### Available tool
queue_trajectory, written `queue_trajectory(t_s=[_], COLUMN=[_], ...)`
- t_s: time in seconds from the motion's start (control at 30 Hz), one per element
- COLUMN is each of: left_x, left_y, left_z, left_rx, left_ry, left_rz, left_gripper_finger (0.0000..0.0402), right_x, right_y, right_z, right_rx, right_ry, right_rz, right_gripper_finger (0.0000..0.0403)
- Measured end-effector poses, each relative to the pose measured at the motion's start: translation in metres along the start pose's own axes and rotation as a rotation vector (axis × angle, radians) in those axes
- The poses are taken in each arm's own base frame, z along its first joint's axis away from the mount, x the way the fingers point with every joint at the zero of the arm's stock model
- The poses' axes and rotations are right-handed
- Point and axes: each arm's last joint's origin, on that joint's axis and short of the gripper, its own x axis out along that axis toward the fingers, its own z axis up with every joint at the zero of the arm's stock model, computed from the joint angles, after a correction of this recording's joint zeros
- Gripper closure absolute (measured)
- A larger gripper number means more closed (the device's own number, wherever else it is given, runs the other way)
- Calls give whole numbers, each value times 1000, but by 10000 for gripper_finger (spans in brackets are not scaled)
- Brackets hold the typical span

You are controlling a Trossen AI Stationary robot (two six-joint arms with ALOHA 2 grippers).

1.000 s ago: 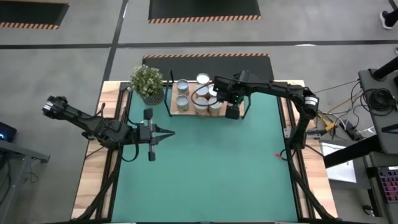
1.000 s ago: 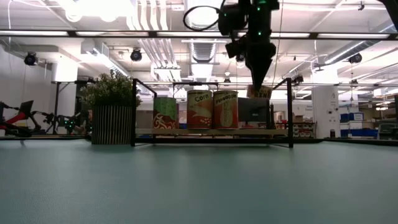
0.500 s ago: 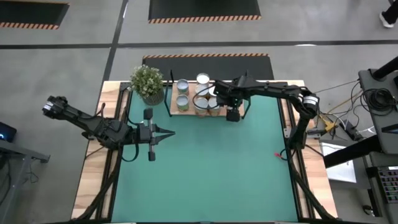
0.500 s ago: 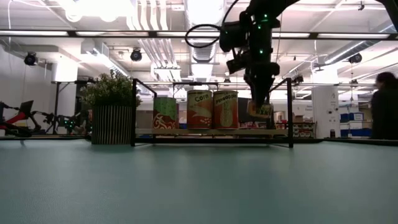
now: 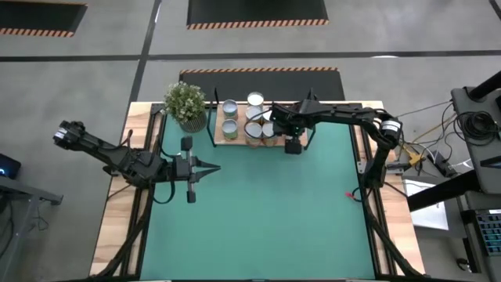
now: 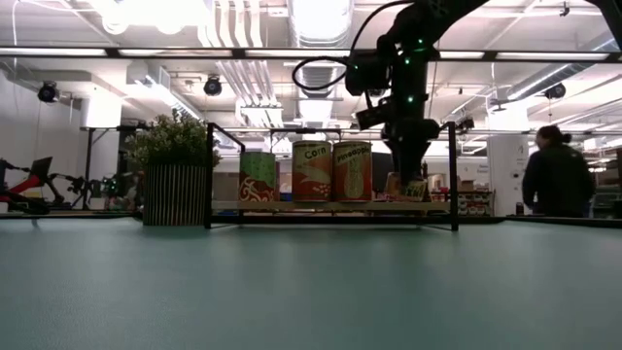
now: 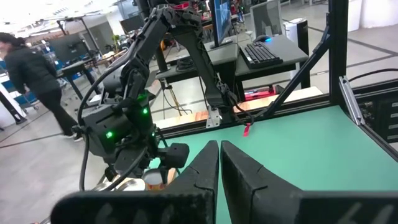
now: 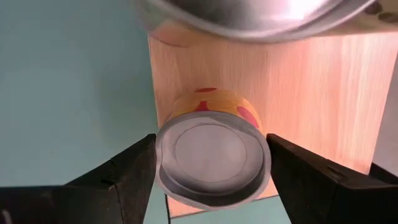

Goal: Pick and place cans onto a shelf
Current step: Put the canned pineapple rings on the shelf, then adjust the canned corn on the shelf

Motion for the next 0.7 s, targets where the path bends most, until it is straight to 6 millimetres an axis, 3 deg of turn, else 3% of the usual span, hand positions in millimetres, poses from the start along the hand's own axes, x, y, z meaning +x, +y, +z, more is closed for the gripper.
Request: queue_trajectory(t_s=[0.37, 0.7], left_x=[0, 0], left_y=[0, 0], left_z=[0, 0], left_rx=[0, 0], left_ry=[0, 0], left_rz=[0, 0], left_gripper_finger=[402, 402], right_x=[1, -5], right_y=[-3, -6], right_z=[0, 3], right_rx=[7, 20], right_ry=[-8, -22], right_rz=[-32, -37], right_gripper_finger=[83, 77])
